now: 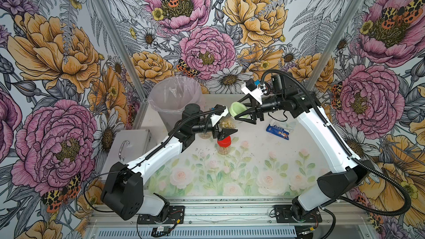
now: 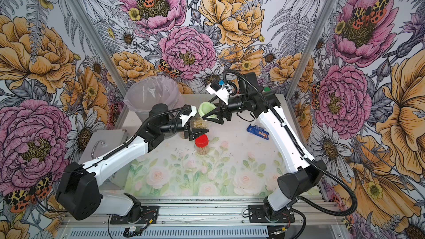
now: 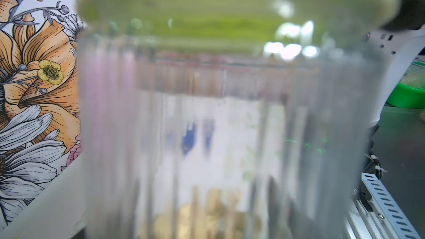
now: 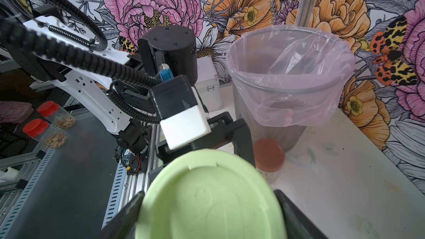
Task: Empty moldy peanuts from jars
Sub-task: Unscrew the lid from the jar.
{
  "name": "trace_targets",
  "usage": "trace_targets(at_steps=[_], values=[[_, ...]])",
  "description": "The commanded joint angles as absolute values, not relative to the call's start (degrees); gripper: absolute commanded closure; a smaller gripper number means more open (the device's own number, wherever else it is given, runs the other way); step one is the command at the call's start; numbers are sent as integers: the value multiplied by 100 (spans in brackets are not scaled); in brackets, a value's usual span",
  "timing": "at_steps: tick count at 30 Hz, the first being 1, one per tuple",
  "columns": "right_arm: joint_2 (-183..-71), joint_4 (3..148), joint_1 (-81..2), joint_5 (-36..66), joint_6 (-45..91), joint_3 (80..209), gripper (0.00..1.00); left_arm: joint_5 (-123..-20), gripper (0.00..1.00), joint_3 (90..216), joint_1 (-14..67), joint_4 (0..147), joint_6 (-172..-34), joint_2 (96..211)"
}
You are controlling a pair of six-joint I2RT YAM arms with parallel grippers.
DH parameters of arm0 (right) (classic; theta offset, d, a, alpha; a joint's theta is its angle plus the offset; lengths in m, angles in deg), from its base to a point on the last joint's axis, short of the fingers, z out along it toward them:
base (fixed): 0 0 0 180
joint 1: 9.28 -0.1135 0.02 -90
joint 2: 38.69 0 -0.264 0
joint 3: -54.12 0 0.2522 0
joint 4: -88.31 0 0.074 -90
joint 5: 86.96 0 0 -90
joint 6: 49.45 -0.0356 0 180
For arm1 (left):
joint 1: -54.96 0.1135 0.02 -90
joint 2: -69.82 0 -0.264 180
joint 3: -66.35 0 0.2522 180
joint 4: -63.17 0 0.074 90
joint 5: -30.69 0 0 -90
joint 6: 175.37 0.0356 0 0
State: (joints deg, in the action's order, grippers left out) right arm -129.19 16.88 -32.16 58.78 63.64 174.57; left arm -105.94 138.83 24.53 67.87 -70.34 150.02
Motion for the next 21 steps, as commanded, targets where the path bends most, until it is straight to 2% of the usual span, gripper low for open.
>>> trace_targets(at_steps=[1, 15, 21], values=[[-12875, 1340, -3257, 6263, 6727, 17665, 20, -10704, 85, 14088, 2667, 6837, -7007, 14826], [-13019, 1301, -3257, 5819, 6509, 17887, 12, -10732, 86, 14102, 2702, 6867, -6964, 14844], [-13079, 1303, -3259, 5726, 6433, 17985, 12, -10714, 86, 14091, 2703, 6867, -6959, 14875]])
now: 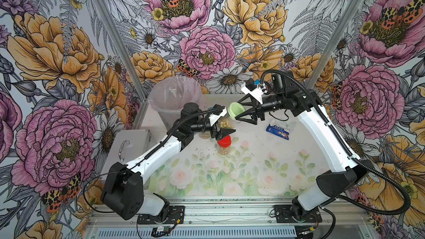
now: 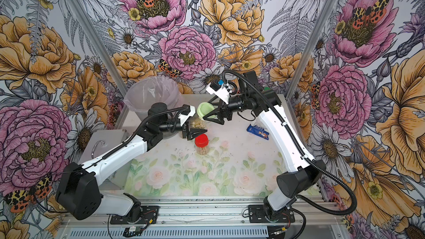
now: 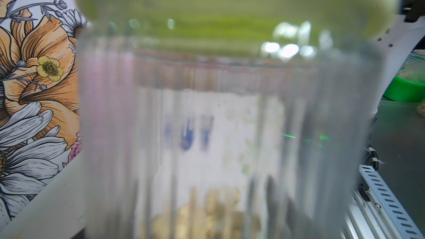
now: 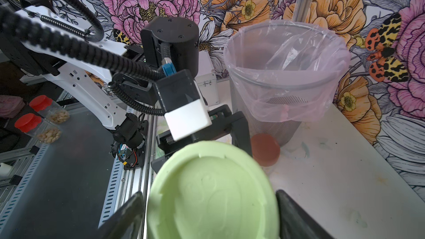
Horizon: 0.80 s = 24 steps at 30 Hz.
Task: Empty moldy peanuts from jars
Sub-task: Unscrew the lid from the jar.
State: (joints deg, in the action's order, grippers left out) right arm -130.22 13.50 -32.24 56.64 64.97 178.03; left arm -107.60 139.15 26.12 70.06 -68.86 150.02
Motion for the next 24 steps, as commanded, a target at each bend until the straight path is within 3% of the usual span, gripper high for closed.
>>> trace_targets(at_steps=[1, 14, 24], values=[[-13094, 1303, -3257, 5704, 6421, 17985, 12, -10714, 86, 14090, 2702, 6867, -6961, 14875], [-13230, 1311, -3292, 5369, 6190, 18175, 1, -10693, 86, 14079, 2695, 6858, -6964, 14866], [-13224, 1303, -3406, 5174, 6079, 18092, 1, -10671, 86, 14105, 2702, 6858, -6964, 14866]])
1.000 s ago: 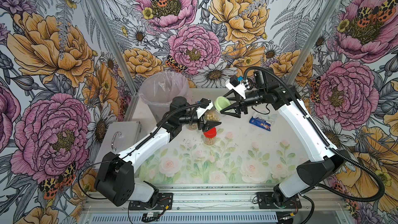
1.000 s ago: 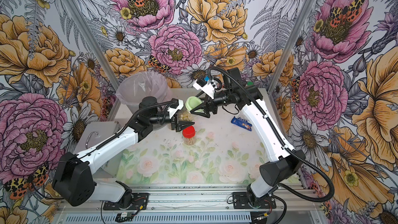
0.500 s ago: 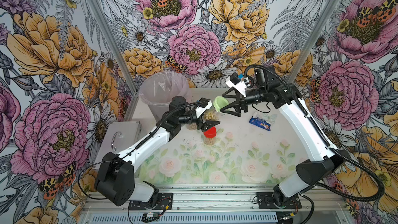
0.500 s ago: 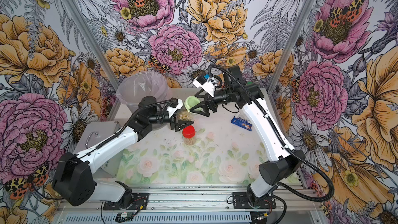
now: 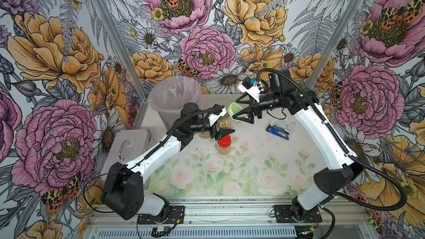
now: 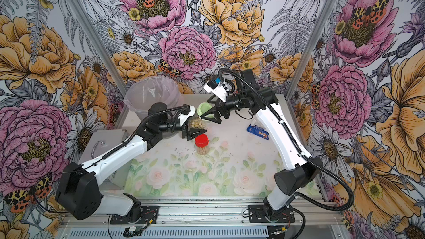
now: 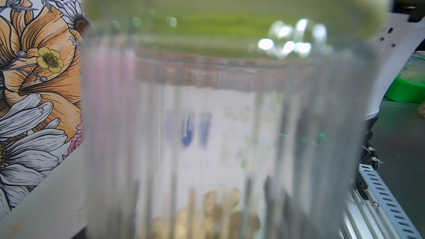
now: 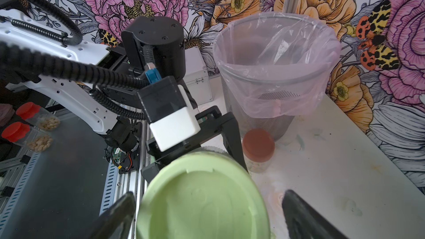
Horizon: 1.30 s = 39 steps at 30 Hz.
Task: Empty moldy peanuts from jars
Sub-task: Unscrew the lid from the jar.
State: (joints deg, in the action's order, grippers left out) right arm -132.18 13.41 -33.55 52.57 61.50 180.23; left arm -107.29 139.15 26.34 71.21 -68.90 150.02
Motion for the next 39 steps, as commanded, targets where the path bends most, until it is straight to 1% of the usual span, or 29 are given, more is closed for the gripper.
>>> trace_targets(at_steps=[1, 5, 9, 15, 19, 22, 25, 29, 33, 39], values=[[-13211, 1303, -3413, 5163, 6069, 18064, 0, -10673, 86, 14110, 2702, 6858, -6959, 14874], [-13169, 1311, -3441, 5037, 6058, 17947, 0, -10652, 86, 14112, 2711, 6854, -6973, 14866], [-13172, 1307, -3444, 4897, 6031, 17906, 3, -10653, 86, 14109, 2710, 6858, -6977, 14840], [-13203, 1312, -3447, 4869, 6050, 17966, 12, -10614, 86, 14082, 2697, 6858, -6985, 14839], [-13252, 1305, -3394, 4847, 5996, 18085, 16, -10407, 87, 14011, 2675, 6915, -6890, 14848], [-13284, 1303, -3338, 4911, 5966, 18158, 18, -10122, 89, 14038, 2637, 7273, -6625, 14859], [-13339, 1250, -3310, 5076, 5915, 18329, 19, -9690, 92, 14086, 2532, 7621, -6298, 14865], [-13402, 1250, -3271, 5028, 5782, 18527, 20, -9416, 93, 14138, 2461, 7834, -6091, 14877], [-13479, 1245, -3244, 5127, 5732, 18590, 22, -9343, 93, 14110, 2456, 7807, -6085, 14840], [-13334, 1155, -3208, 5359, 6247, 18434, 22, -9517, 94, 14163, 2532, 7994, -6024, 14824]])
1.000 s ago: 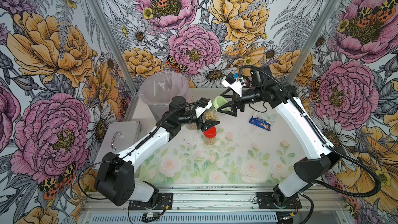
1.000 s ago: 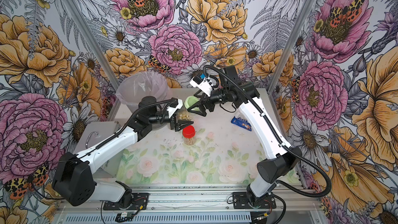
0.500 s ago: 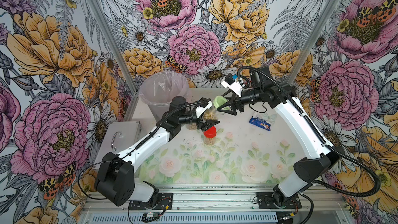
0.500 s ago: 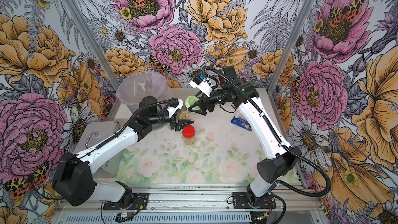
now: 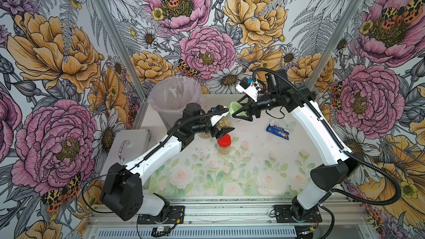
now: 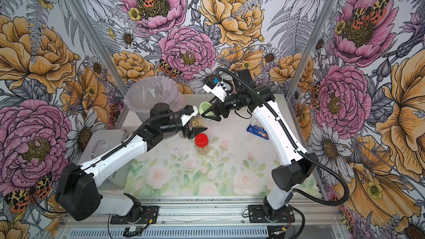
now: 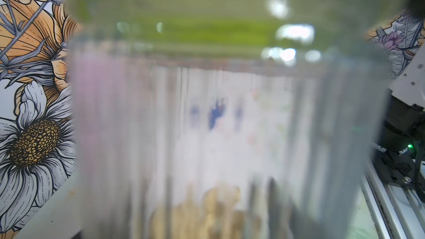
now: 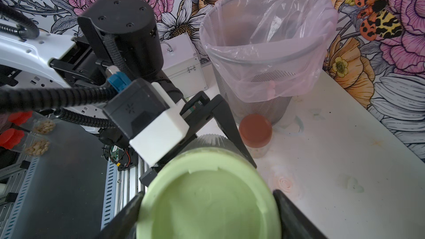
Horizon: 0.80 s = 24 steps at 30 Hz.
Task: Empty moldy peanuts from jars
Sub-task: Unscrew the lid from the jar.
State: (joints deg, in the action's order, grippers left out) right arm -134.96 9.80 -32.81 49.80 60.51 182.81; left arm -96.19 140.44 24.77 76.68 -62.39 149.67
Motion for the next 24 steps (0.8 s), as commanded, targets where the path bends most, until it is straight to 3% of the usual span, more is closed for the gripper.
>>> trace_targets(at_steps=[1, 7, 24], values=[[-13307, 1143, -3196, 5391, 6317, 18433, 22, -9557, 94, 14167, 2552, 8014, -6027, 14805], [-13323, 290, -3169, 5599, 7394, 18535, 19, -9939, 96, 14182, 2705, 8062, -6128, 14691], [-13152, 171, -3134, 5325, 8694, 18341, 22, -10140, 96, 14393, 2867, 8744, -5859, 14674]])
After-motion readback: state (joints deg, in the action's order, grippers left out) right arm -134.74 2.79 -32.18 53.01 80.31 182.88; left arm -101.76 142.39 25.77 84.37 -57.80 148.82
